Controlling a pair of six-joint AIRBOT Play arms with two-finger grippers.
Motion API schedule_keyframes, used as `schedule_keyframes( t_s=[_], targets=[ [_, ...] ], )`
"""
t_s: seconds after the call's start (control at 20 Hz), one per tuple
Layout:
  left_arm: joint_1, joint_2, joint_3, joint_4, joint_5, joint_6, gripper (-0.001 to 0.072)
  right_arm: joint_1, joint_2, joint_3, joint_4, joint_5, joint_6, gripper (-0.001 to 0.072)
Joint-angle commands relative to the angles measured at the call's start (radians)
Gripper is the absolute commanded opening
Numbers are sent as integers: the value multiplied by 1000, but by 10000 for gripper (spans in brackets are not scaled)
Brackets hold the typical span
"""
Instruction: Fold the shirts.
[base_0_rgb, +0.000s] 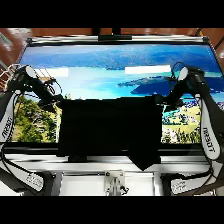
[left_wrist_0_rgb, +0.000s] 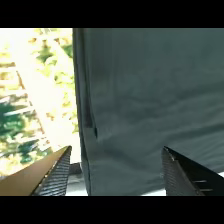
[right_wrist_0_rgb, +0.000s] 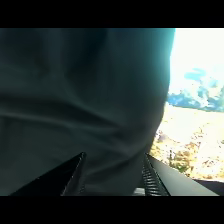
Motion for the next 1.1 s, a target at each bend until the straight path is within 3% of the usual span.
schedule_keyframes(
  t_s=[0.0,0.05,0.1,0.15,0.2,0.3,0.5,0.7,1.05],
  targets=[
    [24,74,0,-6,-37,-40,641,-57,90,-2,16,58,-29,593],
    [36,113,-24,-13,-48,-42,516,-89,116,-10,16,101,-46,592],
    [49,159,-74,-17,-48,-41,440,-131,145,-33,16,142,-63,592],
    [64,218,-158,-31,-43,-32,453,-171,178,-71,16,159,-80,592],
    [85,283,-266,-66,-36,-2,547,-211,219,-124,17,158,-100,592],
    [145,409,-487,-158,10,47,626,-277,303,-239,34,118,-123,592],
    [306,612,-856,-211,94,185,624,-339,417,-386,128,40,-147,592],
    [356,635,-1027,-207,171,301,609,-338,429,-395,159,24,-150,592],
    [307,635,-1124,-147,283,316,593,-338,429,-395,157,-1,-137,592]
  ],
)
